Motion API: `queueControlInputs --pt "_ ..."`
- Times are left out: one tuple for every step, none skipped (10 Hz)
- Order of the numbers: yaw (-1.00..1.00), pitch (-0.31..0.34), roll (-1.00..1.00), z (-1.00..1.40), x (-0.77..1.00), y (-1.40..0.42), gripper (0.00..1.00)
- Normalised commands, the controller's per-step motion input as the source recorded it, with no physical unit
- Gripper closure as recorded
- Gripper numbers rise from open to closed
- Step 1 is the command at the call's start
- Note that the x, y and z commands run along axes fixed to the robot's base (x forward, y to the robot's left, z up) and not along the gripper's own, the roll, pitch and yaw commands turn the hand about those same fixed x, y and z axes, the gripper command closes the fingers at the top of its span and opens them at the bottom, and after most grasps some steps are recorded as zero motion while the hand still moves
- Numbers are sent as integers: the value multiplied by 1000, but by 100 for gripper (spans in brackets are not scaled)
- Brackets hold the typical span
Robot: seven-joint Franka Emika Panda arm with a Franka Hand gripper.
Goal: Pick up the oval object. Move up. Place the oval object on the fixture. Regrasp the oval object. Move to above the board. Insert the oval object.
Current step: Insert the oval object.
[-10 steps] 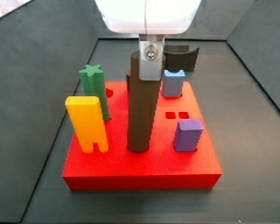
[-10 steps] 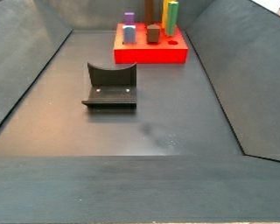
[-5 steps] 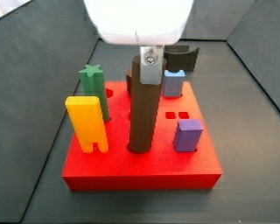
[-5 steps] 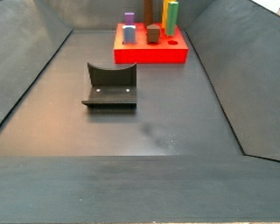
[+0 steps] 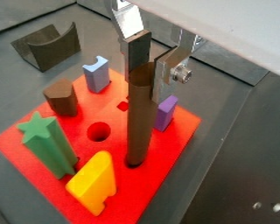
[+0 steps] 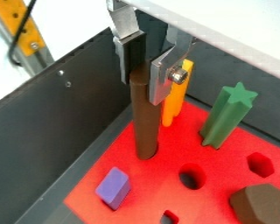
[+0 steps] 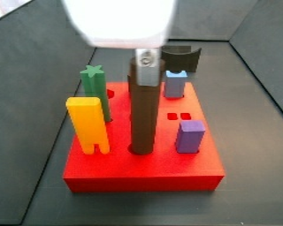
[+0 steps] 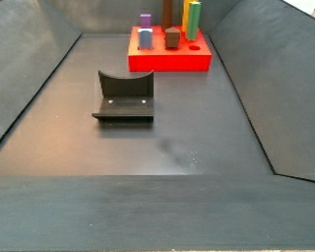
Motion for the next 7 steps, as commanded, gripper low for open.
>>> queueControlInputs --pt "-31 -74 0 -223 -191 6 100" --pt "-49 -56 0 -237 -111 54 100" --pt "-49 -36 0 -223 -111 46 100" --pt "-31 -10 17 -154 -129 0 100" --pt "0 0 0 -174 -14 0 100" --pt "-14 0 30 -311 71 0 100" --pt "-34 59 87 -343 374 -137 100"
